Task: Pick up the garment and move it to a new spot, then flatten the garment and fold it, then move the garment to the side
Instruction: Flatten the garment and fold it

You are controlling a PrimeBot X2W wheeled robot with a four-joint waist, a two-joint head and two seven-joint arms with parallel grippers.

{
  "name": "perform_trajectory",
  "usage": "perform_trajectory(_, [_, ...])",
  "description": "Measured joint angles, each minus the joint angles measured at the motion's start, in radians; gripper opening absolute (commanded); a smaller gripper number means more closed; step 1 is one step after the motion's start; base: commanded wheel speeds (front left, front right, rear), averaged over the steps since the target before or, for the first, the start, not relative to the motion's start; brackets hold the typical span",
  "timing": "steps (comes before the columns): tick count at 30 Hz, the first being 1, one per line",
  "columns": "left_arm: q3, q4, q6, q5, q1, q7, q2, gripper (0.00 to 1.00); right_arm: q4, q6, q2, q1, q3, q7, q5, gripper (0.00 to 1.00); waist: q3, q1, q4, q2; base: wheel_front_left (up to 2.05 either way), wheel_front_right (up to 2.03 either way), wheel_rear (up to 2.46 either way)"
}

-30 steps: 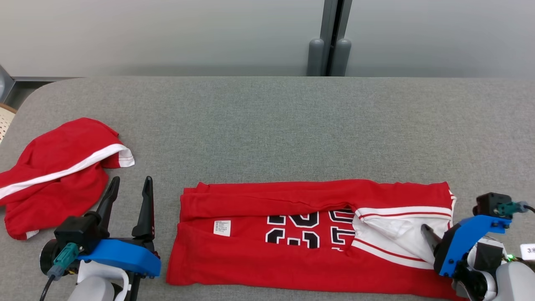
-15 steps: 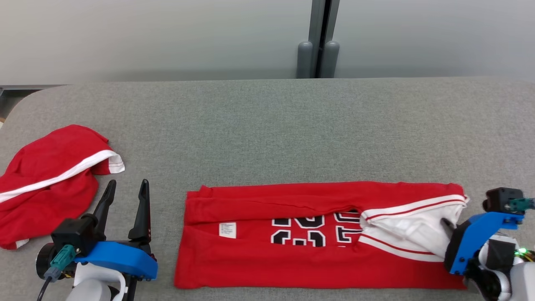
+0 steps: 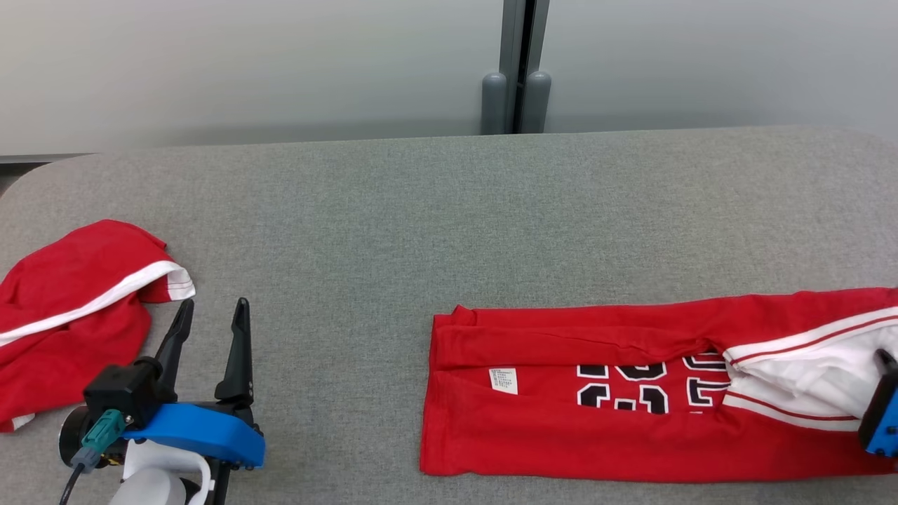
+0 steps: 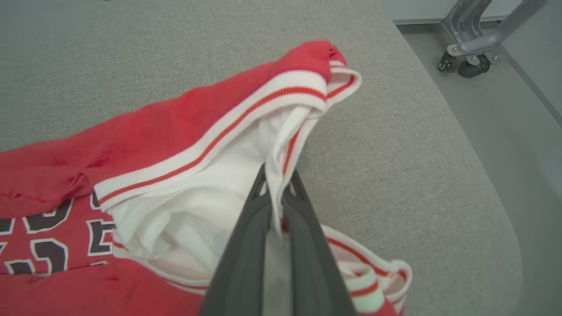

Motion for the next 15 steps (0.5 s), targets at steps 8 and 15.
perform_trajectory(8, [-0.016, 0.000, 0.004, 0.002, 0.023, 0.004, 0.008, 1.00, -0.076, 0.000, 0.057, 0.040, 0.151, 0.066, 0.019, 0.00, -0.031, 0.0000, 0.006, 0.0000, 0.00, 0.00, 0.00])
perform_trajectory(15, [-0.021, -0.025, 0.013, 0.004, 0.035, 0.019, 0.024, 1.00, -0.101, 0.000, 0.091, 0.033, 0.377, 0.093, 0.055, 0.00, -0.050, 0.0000, 0.013, 0.0000, 0.00, 0.00, 0.00])
